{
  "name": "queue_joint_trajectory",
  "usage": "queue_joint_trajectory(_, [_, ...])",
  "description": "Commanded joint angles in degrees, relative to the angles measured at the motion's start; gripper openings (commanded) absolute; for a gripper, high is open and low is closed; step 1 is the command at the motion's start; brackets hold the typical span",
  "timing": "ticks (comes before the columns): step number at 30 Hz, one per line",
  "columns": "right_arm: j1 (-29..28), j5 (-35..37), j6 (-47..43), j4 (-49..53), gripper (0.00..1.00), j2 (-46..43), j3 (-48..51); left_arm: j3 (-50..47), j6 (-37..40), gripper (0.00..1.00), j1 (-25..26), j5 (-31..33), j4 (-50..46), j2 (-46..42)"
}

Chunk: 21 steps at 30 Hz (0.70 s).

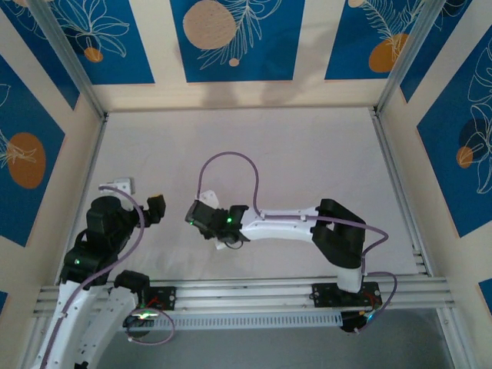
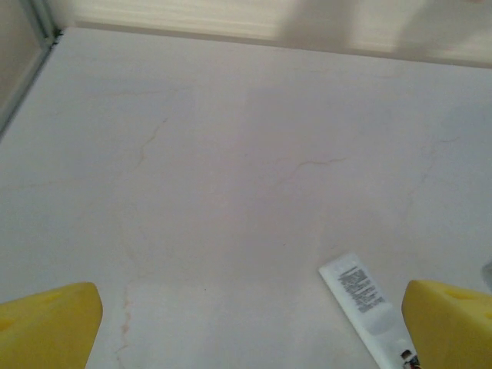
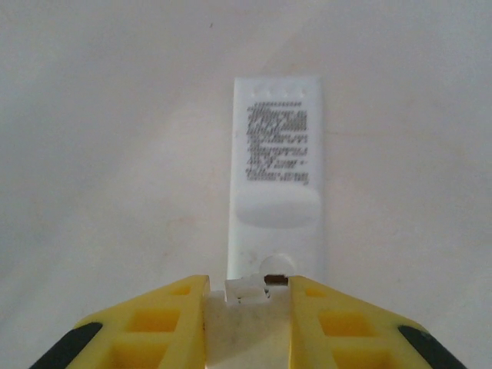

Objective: Load the batteries into the remote control

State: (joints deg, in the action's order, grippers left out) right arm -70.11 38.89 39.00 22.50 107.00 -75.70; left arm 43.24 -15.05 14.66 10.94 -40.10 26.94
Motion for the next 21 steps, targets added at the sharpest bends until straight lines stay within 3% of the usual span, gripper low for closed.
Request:
queue_joint_trajectory(1, [-0.75,8.89,0.06,-2.31,0.26,1.28,-0.17,1.76,-1.30,1.00,-0.83,3.47,-2.03,-0.91])
queue_joint_trajectory(21, [-0.07,5.13,5.05,-2.77,0.25,6.63,-0.36,1.15,1.33,1.00,-1.03,1.56,-1.11,-1.27])
